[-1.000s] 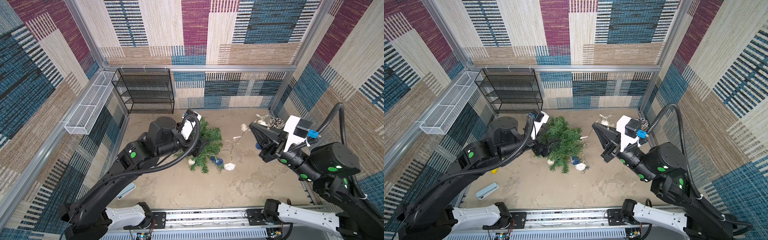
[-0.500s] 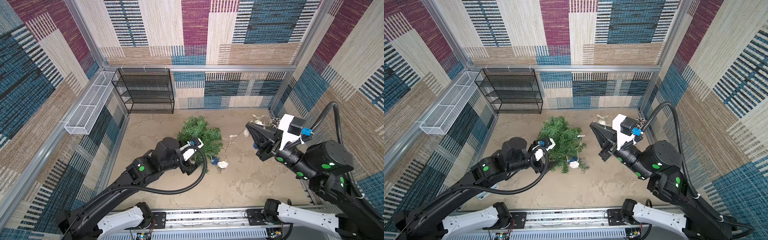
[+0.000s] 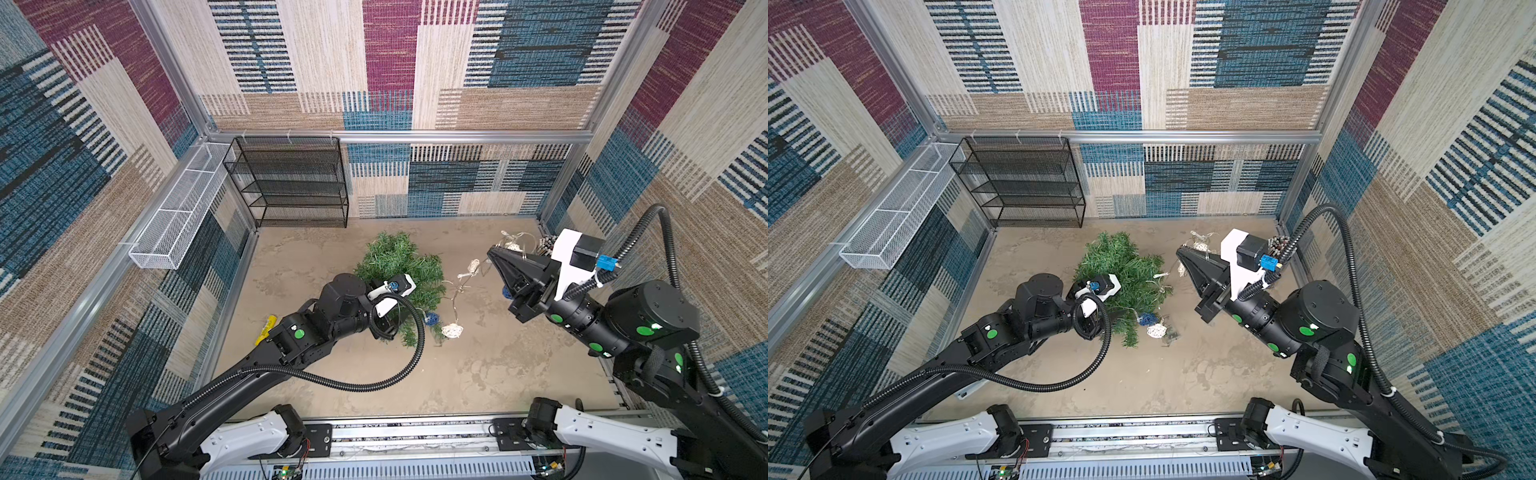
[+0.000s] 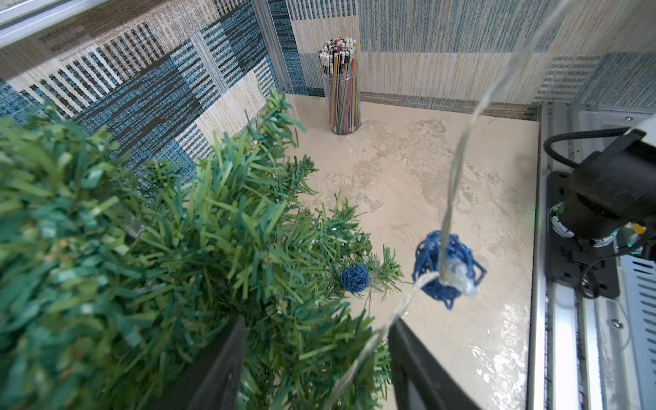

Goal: Remove string lights from the small christmas tree
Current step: Remove the light string from the Christmas tree.

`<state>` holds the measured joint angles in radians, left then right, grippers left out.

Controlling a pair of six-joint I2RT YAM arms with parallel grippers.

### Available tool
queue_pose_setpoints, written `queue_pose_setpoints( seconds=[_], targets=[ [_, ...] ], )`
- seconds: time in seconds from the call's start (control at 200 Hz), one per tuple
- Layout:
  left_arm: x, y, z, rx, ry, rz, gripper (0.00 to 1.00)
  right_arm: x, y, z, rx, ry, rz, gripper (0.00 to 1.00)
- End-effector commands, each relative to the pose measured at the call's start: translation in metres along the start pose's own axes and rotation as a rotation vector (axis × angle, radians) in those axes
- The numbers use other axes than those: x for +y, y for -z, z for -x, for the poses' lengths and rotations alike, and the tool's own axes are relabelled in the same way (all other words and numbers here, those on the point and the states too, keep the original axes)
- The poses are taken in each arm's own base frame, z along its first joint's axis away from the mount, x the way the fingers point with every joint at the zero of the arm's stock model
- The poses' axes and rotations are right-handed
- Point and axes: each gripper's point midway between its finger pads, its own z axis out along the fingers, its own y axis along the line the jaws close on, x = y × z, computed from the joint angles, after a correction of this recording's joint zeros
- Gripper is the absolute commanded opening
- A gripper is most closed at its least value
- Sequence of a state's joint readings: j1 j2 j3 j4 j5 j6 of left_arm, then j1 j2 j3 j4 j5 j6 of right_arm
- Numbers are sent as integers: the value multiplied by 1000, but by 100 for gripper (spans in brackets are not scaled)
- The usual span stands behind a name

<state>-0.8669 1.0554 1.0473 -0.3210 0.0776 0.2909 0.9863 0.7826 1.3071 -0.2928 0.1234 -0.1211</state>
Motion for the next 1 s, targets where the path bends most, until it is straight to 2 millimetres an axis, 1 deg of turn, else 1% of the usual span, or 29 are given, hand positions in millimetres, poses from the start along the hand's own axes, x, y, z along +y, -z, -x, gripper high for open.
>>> queue_pose_setpoints(
  seconds=[0.0,0.155,0.215,0.28,0.371,0.451,0.586,0.741,0.876,0.997],
  targets=[
    [5,-3,13,-41,-22,19,44,0,1,7,-34,-17,2,0],
    [5,-7,13,-33,-2,13,13,1,3,6,-41,-24,10,0],
    [7,-5,13,-32,11,28,6,2,2,5,-40,-28,14,0],
    [10,0,14,-37,19,47,0,3,1,1,-36,-31,21,0],
    [14,10,13,-39,29,76,0,6,-3,-4,-28,-35,33,0],
    [17,18,8,-26,39,99,0,10,-10,-12,-12,-36,48,0],
    [18,32,-8,14,59,133,0,15,-19,-21,6,-39,69,0],
    [19,48,-31,67,87,171,0,21,-24,-23,-1,-46,99,0],
    [19,61,-43,77,114,196,0,25,-28,-27,4,-47,115,0],
    [19,67,-55,101,135,214,0,27,-32,-31,12,-52,123,0]
  ],
)
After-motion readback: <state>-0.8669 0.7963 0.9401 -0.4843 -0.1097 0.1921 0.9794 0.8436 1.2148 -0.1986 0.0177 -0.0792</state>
